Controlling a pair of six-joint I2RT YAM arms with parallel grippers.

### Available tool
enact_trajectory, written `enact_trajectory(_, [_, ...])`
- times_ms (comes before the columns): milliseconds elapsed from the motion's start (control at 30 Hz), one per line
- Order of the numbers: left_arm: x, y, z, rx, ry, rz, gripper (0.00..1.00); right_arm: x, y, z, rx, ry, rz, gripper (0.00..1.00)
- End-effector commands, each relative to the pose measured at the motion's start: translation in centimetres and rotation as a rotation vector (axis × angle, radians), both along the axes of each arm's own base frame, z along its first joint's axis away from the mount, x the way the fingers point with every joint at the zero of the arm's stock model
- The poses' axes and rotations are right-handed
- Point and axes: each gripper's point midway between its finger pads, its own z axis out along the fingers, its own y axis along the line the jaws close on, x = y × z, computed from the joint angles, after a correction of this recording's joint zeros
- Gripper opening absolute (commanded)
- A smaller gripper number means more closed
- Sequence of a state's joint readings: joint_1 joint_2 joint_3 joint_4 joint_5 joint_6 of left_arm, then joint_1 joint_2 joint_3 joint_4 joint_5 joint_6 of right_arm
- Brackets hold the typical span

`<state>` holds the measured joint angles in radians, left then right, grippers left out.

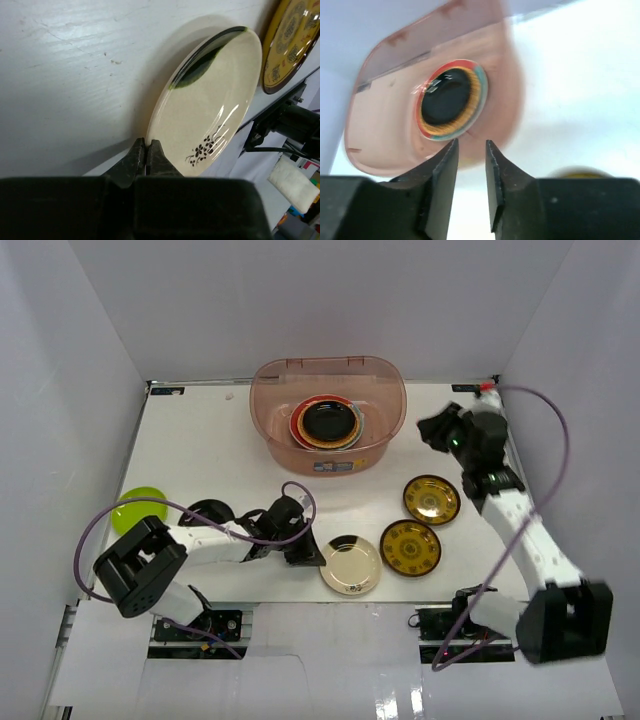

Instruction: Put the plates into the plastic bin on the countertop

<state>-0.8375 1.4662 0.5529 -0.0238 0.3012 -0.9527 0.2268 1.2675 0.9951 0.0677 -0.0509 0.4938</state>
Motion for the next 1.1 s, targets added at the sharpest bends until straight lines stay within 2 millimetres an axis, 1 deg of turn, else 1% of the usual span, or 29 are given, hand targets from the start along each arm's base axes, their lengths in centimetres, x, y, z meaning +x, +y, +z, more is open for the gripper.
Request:
enact_trajectory(0, [1.1,0.2,1.8,-0.003,-0.098,0.01,0.0,-5.2,-5.9,-4.9,0.07,0.049,-0.176,0.31])
enact_trajectory(33, [1.7,-0.3,3.6,-0.034,-0.137,0.011,0.0,-7.6,-7.0,-10.1,0.095,0.152,-0.222,0.26])
enact_trajectory(67, [2.0,-0.2,6.2,-0.071,-0.189,0.022,0.0,-8.7,-9.0,-10.1,0.132,0.125,-0.278,0.2])
enact_trajectory(100, [2.9,-0.8,9.3,-0.117,-0.253,0.021,0.0,-9.6,-10.3,-11.3,0.159,0.144,-0.33,0.2])
enact_trajectory(133, [3.3,-1.0,11.7,-0.149,-0.299,0.024,0.0,-11.3,-11.1,-14.4,0.16,0.212,-0.368,0.2])
enact_trajectory(200, [4.0,-0.8,17.1,-0.209,-0.407,0.043,0.0,-12.3,-13.2,-15.1,0.163,0.2,-0.445,0.45])
enact_trajectory(233, [4.8,-1.4,22.0,-0.28,-0.48,0.052,0.0,-12.7,-13.5,-15.8,0.166,0.216,-0.457,0.53])
enact_trajectory(267, [5.5,-1.5,23.6,-0.288,-0.504,0.061,0.0,-13.3,-14.3,-17.3,0.175,0.25,-0.488,0.65])
enact_trajectory(300, [6.3,-1.9,25.3,-0.299,-0.531,0.065,0.0,-13.5,-14.5,-18.2,0.182,0.275,-0.498,0.69])
enact_trajectory(333, [7.8,-1.9,29.1,-0.323,-0.605,0.083,0.0,-13.7,-14.6,-18.9,0.193,0.298,-0.497,0.7])
enact_trajectory(400, [11.2,-2.6,29.5,-0.273,-0.627,0.119,0.0,-13.8,-14.9,-20.9,0.22,0.343,-0.505,0.7])
enact_trajectory(433, [13.8,-1.7,29.8,-0.254,-0.643,0.163,0.0,-13.6,-14.1,-21.0,0.256,0.343,-0.46,0.7])
enact_trajectory(467, [15.6,-1.6,32.0,-0.278,-0.675,0.184,0.0,-13.1,-14.0,-21.5,0.273,0.35,-0.442,0.68])
enact_trajectory(500, [18.2,-2.0,29.9,-0.236,-0.633,0.193,0.0,-12.7,-13.5,-21.6,0.289,0.359,-0.41,0.66])
enact_trajectory(533, [21.0,-0.5,29.6,-0.215,-0.627,0.245,0.0,-12.5,-13.1,-21.7,0.307,0.374,-0.385,0.63])
enact_trajectory(567, [23.1,-0.2,31.0,-0.225,-0.649,0.265,0.0,-12.3,-13.0,-22.7,0.333,0.423,-0.388,0.55])
enact_trajectory(600, [25.0,0.1,30.4,-0.203,-0.636,0.282,0.0,-11.4,-13.1,-22.2,0.344,0.393,-0.382,0.5])
enact_trajectory(633, [28.2,1.0,26.5,-0.123,-0.559,0.313,0.0,-11.0,-13.1,-22.2,0.358,0.398,-0.382,0.47])
enact_trajectory(667, [29.8,1.3,25.5,-0.083,-0.557,0.306,0.0,-10.8,-13.1,-22.8,0.369,0.419,-0.389,0.45])
enact_trajectory(700, [31.9,1.1,28.1,-0.084,-0.617,0.315,0.0,-10.0,-13.3,-22.2,0.389,0.401,-0.396,0.43])
enact_trajectory(733, [34.1,1.6,22.8,0.048,-0.53,0.333,0.0,-9.6,-13.8,-22.1,0.399,0.398,-0.428,0.39])
enact_trajectory(767, [35.4,1.7,22.1,0.08,-0.529,0.331,0.0,-9.2,-14.0,-21.8,0.41,0.388,-0.44,0.25])
enact_trajectory(800, [36.9,1.4,24.0,0.069,-0.58,0.33,0.0,-8.6,-14.3,-20.9,0.435,0.361,-0.453,0.15])
enact_trajectory(833, [38.2,1.7,20.3,0.123,-0.522,0.329,0.0,-8.0,-14.5,-19.9,0.442,0.325,-0.453,0.08])
enact_trajectory(900, [39.9,2.1,19.9,0.123,-0.521,0.357,0.0,-7.1,-14.7,-16.9,0.458,0.237,-0.446,0.08])
enact_trajectory(933, [40.9,3.1,17.8,0.135,-0.486,0.373,0.0,-6.5,-15.2,-14.0,0.447,0.158,-0.446,0.08])
enact_trajectory(967, [41.4,3.5,17.0,0.138,-0.471,0.383,0.0,-6.3,-15.3,-12.5,0.439,0.122,-0.445,0.08])
enact_trajectory(1033, [42.2,4.7,15.1,0.161,-0.448,0.402,0.0,-5.6,-15.8,-7.1,0.4,0.0,-0.43,0.08])
enact_trajectory(1067, [42.2,4.8,13.8,0.167,-0.424,0.393,0.0,-5.4,-15.5,-5.6,0.384,-0.032,-0.417,0.08])
